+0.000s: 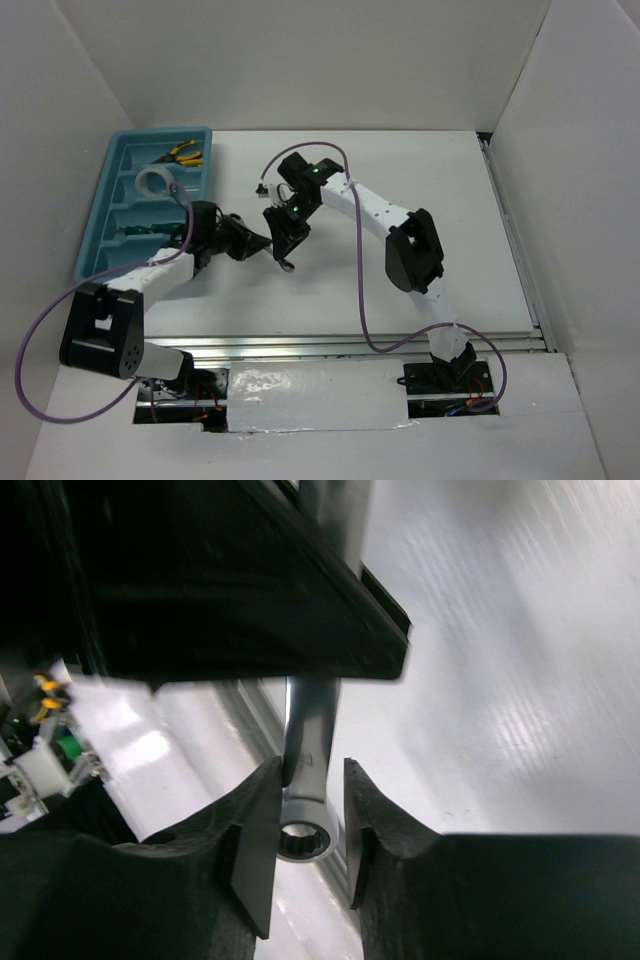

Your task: Sort the tools into containers

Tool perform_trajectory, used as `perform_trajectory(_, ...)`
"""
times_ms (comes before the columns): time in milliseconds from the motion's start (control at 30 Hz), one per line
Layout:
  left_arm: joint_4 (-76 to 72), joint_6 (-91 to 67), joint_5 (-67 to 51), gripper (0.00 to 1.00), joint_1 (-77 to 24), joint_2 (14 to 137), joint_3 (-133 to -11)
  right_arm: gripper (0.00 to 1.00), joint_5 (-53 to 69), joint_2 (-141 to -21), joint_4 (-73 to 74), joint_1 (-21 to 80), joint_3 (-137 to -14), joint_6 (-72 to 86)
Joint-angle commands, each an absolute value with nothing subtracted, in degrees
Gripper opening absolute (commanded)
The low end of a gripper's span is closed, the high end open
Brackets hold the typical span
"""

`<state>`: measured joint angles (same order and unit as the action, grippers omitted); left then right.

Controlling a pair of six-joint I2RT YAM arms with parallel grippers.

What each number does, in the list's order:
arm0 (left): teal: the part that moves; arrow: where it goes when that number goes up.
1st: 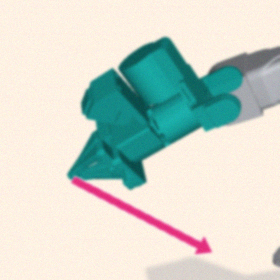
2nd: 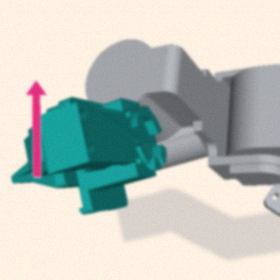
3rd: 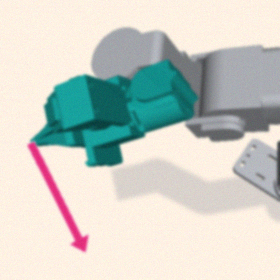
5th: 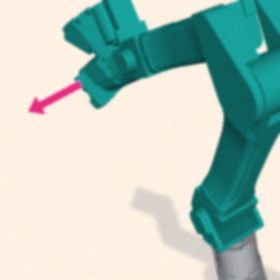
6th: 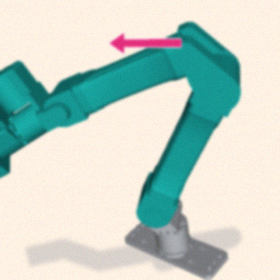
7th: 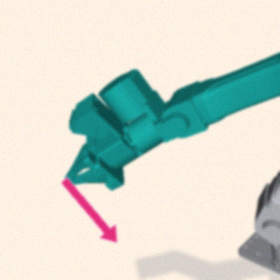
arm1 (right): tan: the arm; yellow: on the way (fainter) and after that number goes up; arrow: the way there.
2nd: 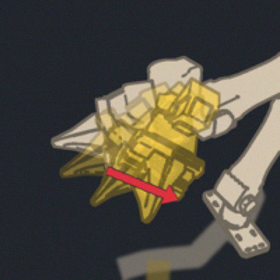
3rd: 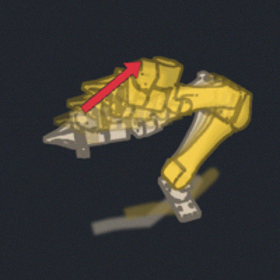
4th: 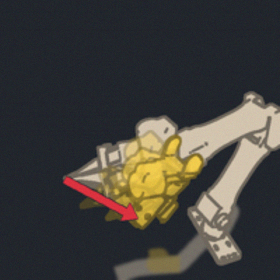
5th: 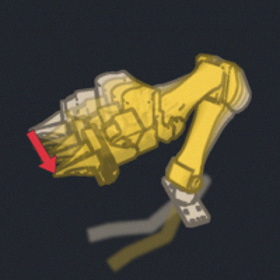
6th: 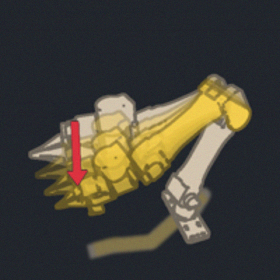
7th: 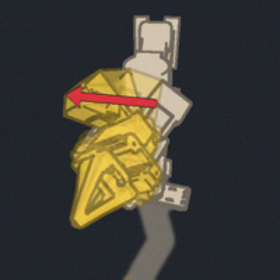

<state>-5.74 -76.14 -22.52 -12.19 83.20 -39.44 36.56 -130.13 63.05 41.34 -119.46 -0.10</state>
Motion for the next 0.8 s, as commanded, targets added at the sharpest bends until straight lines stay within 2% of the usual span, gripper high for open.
perform_trajectory(0,-0.2,-68.9,-25.0,0.00,-4.2,72.2,-46.6,0.38,36.6,-120.2,64.9,36.1,-119.6,-3.0)
perform_trajectory(67,7.9,-65.5,-24.8,0.00,-0.4,69.2,-49.0,0.40,35.8,-115.7,64.2,31.9,-118.6,-3.1)
perform_trajectory(233,20.8,-59.2,-26.5,0.00,19.7,61.6,-55.4,0.39,35.2,-109.1,62.6,24.9,-110.9,-3.6)
perform_trajectory(267,26.0,-57.6,-24.4,0.00,22.6,61.1,-56.9,0.39,35.2,-108.6,62.1,23.3,-108.3,-3.3)
perform_trajectory(300,27.3,-56.0,-23.4,0.00,27.5,61.0,-59.4,0.38,35.1,-108.1,61.8,22.7,-107.4,-3.3)
perform_trajectory(400,30.2,-50.5,-17.1,0.00,34.2,61.5,-62.6,0.37,34.6,-107.5,61.8,21.6,-106.3,-3.9)
perform_trajectory(633,34.0,-48.2,-15.7,0.00,41.3,70.9,-64.3,0.35,32.3,-106.2,60.9,22.1,-104.9,-3.5)
perform_trajectory(767,30.0,-50.1,-16.9,0.00,42.8,74.8,-59.6,0.35,32.0,-106.1,61.2,22.1,-105.2,-3.6)
